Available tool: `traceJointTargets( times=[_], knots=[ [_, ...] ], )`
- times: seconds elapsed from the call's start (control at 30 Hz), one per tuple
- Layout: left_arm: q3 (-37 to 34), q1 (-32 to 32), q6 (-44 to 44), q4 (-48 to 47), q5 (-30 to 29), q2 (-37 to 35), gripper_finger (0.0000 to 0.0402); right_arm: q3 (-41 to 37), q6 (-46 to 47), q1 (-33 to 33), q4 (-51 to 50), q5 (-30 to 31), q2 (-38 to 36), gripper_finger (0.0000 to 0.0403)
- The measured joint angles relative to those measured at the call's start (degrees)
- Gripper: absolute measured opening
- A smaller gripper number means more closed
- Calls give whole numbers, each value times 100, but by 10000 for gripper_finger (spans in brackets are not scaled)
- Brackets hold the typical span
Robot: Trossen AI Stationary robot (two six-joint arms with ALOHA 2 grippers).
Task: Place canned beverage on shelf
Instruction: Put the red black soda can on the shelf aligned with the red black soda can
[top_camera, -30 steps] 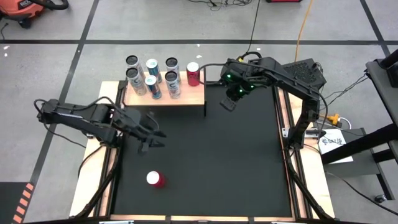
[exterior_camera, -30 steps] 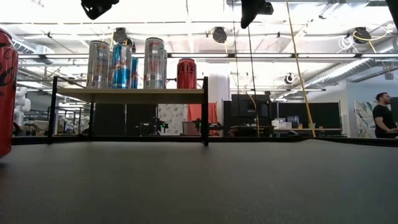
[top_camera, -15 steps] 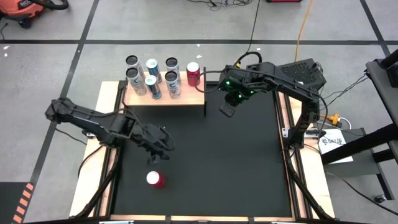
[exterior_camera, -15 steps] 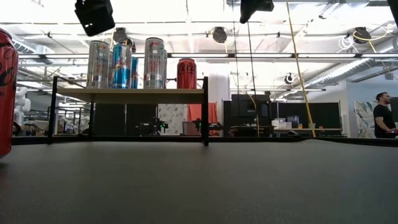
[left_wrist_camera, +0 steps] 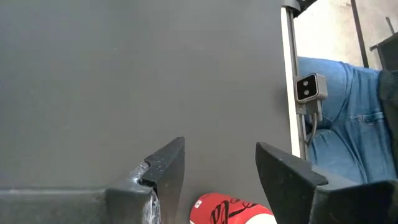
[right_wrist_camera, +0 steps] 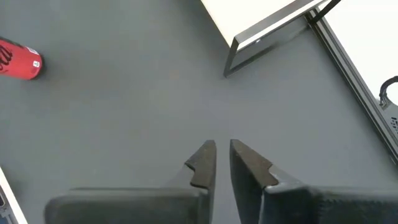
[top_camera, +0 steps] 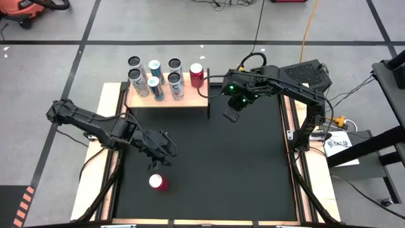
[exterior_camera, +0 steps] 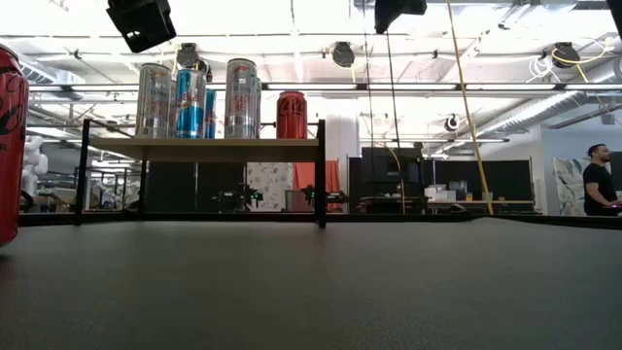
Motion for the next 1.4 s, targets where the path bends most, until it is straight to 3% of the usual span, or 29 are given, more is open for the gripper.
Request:
traceJointTargets(
  times=[0.43,0.93,1.4],
  knots=[
    [0,0,19,13,-16,-2,201,0,4,0,106,-6,2,34],
    [0,0,10,37,-22,-2,201,-2,-62,0,1658,-8,2,34],
    [0,0,8,28,-48,-3,201,-2,-83,0,1869,-10,2,34]
  ],
)
